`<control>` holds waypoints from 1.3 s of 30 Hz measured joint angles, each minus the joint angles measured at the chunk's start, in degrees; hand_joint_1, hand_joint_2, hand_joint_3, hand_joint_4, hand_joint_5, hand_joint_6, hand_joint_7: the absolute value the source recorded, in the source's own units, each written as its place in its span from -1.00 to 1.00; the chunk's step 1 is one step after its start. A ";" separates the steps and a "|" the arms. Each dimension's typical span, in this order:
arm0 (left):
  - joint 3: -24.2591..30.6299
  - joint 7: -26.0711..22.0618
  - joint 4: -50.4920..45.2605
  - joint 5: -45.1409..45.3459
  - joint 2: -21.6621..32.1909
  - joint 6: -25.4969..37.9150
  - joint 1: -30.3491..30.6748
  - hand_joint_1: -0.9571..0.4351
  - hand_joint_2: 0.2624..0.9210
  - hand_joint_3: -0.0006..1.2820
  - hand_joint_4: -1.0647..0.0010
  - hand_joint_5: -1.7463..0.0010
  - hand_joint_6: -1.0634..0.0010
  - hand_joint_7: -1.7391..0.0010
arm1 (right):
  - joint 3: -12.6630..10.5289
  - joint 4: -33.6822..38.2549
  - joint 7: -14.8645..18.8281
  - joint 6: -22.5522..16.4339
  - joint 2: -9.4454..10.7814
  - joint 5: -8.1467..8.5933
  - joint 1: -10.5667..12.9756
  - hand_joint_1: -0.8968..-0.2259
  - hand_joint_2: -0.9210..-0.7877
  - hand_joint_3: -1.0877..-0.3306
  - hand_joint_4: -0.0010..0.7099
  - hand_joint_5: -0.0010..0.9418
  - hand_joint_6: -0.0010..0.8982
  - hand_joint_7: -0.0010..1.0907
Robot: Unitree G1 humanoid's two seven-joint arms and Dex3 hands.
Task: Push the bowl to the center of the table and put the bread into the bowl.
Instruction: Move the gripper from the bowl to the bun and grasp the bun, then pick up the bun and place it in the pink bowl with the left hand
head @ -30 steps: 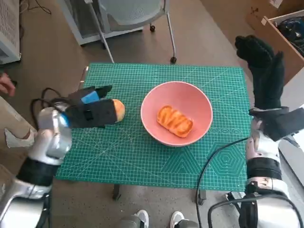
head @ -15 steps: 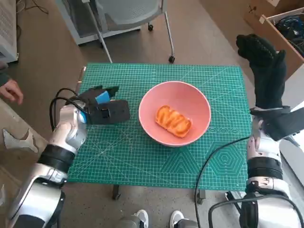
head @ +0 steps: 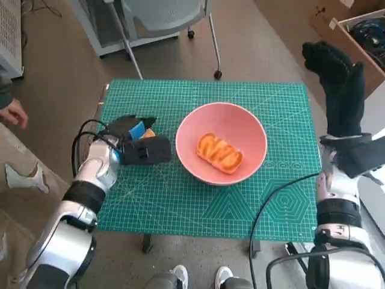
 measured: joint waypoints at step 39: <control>12.48 -5.71 -66.93 -0.75 3.83 5.28 14.19 0.38 0.96 -0.99 -0.54 -0.08 -0.32 -0.33 | 0.71 -1.03 -2.18 -0.12 0.50 -0.84 0.76 -0.27 -1.00 -0.49 -0.42 -1.00 -0.56 -0.60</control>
